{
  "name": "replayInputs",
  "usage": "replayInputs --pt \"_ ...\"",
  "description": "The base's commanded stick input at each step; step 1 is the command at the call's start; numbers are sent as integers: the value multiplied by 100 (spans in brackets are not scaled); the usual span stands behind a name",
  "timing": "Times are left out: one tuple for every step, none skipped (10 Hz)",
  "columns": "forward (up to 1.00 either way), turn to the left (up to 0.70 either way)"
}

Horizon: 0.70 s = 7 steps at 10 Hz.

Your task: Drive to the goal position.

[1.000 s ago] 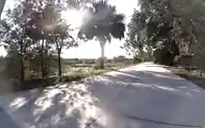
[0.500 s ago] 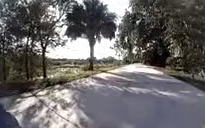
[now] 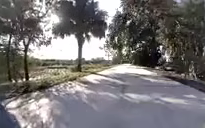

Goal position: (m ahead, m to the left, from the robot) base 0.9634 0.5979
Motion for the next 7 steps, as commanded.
replayInputs --pt "100 -27" --pt "100 -27" --pt "100 -27" --pt "100 -27" --pt "100 -27" --pt "100 -27" --pt "100 -27"
